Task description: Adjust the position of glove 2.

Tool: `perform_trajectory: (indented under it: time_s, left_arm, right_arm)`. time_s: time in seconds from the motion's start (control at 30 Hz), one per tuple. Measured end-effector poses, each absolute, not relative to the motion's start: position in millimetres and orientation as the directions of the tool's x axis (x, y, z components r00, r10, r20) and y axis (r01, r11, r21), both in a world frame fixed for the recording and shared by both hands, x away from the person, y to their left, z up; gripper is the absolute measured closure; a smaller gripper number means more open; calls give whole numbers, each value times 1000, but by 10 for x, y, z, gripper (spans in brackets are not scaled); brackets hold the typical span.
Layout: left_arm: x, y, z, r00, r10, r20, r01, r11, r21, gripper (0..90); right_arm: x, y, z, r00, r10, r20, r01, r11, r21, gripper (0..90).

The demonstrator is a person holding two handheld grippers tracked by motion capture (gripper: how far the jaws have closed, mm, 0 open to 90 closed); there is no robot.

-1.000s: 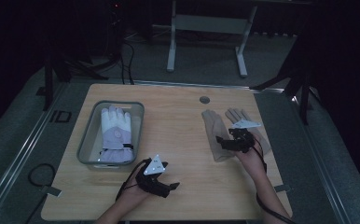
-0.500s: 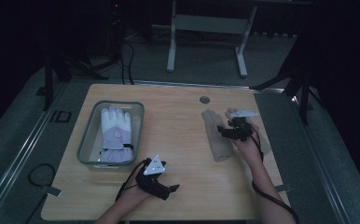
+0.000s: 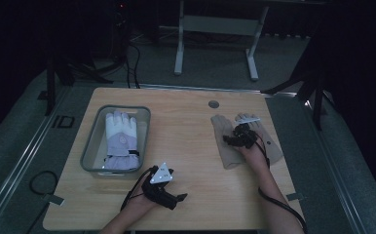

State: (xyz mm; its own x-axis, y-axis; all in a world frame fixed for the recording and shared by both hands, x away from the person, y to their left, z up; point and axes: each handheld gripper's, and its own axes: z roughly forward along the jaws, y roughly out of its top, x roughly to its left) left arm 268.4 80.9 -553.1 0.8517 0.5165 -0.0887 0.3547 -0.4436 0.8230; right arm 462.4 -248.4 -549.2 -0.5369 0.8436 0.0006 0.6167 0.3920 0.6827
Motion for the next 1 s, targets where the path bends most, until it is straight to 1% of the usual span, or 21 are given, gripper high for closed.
perform_trajectory:
  time_s: [0.03,0.1,0.2,0.23,0.3,0.33,0.4,0.47,0.7,0.73,0.87,0.93,1.0]
  left_arm:
    - [2679,809,-5525,851,518,-90,355,-439,825,17]
    - [2673,810,-5517,850,518,-94,356,-435,827,17]
    - [2667,810,-5517,851,517,-89,353,-438,827,17]
    - [2668,810,-5520,851,518,-91,355,-438,826,17]
    - [2673,809,-5523,850,519,-89,356,-440,824,17]
    - [2675,809,-5521,850,519,-87,354,-442,824,17]
    - [2671,809,-5516,849,521,-92,357,-435,827,17]
    - [2672,813,-5513,848,522,-86,354,-439,826,17]
    - [2670,820,-5511,845,529,-79,349,-434,830,17]
    - [2671,821,-5510,845,530,-78,350,-434,830,17]
    - [2663,821,-5510,843,532,-78,348,-429,833,17]
    - [2650,820,-5510,843,533,-73,342,-425,838,17]
    - [2635,813,-5509,843,534,-72,340,-425,839,17]
  right_arm:
    - [4612,-2484,-5497,-545,838,-20,604,409,684,441]
    - [4592,-2473,-5503,-551,834,-29,593,416,689,502]
    - [4558,-2458,-5500,-542,839,-44,585,414,697,692]
    - [4541,-2447,-5504,-533,845,-41,587,404,702,726]
    - [4510,-2415,-5503,-510,859,-45,592,388,706,760]
    - [4492,-2399,-5491,-502,864,-38,597,378,707,769]
    - [4440,-2360,-5444,-477,879,5,615,330,716,777]
    - [4360,-2291,-5384,-472,881,32,612,301,731,777]
    - [4125,-1925,-5147,-495,867,61,588,283,758,778]
    - [4095,-1880,-5111,-486,872,62,586,273,763,778]
    - [3951,-1758,-4987,-446,883,147,597,171,784,778]
    - [3862,-1679,-4977,-417,900,127,591,163,790,778]
    - [3797,-1618,-5019,-398,905,150,601,134,788,777]
